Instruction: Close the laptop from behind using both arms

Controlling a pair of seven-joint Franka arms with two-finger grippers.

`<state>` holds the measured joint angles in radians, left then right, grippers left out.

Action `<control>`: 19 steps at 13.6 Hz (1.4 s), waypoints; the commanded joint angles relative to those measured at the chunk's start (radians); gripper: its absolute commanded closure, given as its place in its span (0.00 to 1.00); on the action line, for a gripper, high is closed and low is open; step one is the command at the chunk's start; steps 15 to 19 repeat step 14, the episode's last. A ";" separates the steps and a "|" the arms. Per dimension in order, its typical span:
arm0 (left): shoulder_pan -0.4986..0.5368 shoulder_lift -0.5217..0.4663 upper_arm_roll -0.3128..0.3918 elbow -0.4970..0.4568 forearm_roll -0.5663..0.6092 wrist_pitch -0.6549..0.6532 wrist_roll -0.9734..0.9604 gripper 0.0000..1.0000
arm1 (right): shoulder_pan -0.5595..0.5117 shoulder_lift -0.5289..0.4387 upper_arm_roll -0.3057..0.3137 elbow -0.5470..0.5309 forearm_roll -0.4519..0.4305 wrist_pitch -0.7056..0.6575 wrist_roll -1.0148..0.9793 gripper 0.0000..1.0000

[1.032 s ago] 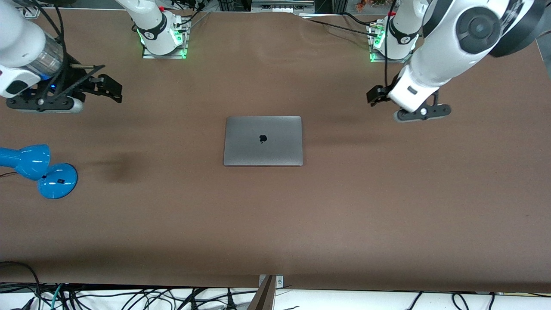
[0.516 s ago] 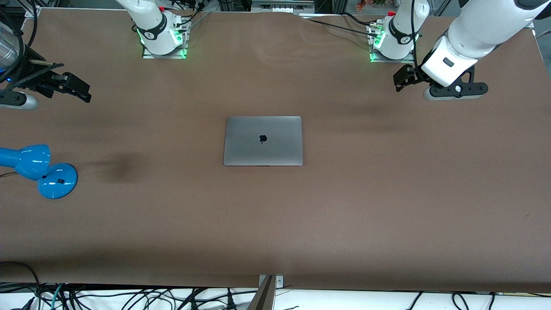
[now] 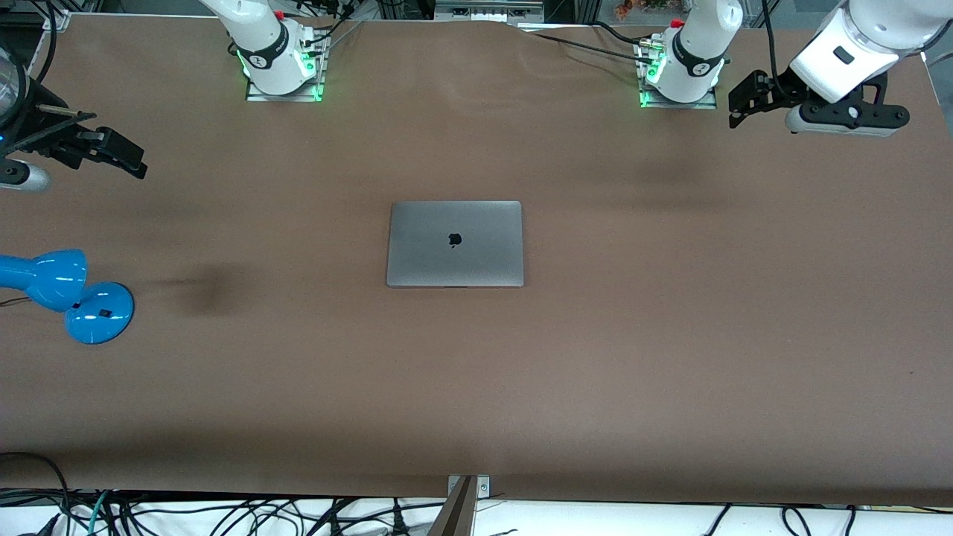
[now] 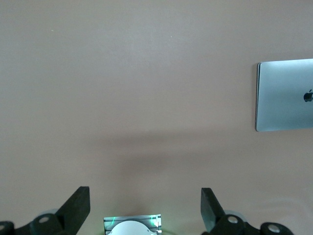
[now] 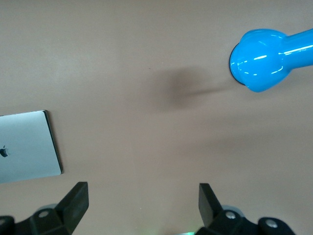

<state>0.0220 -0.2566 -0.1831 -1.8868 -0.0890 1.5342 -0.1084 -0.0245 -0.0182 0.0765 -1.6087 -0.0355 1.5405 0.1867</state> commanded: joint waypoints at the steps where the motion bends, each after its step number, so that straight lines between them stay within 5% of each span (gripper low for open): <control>1: 0.002 0.006 -0.030 0.017 0.063 -0.019 0.012 0.00 | -0.003 -0.025 0.002 -0.016 -0.014 0.003 0.000 0.00; 13: -0.059 0.141 0.002 0.235 0.063 -0.020 0.006 0.00 | -0.005 -0.057 -0.004 -0.039 -0.007 0.003 0.002 0.00; 19: -0.063 0.142 0.002 0.241 0.067 -0.020 0.007 0.00 | -0.005 -0.057 -0.004 -0.040 -0.007 0.003 0.001 0.00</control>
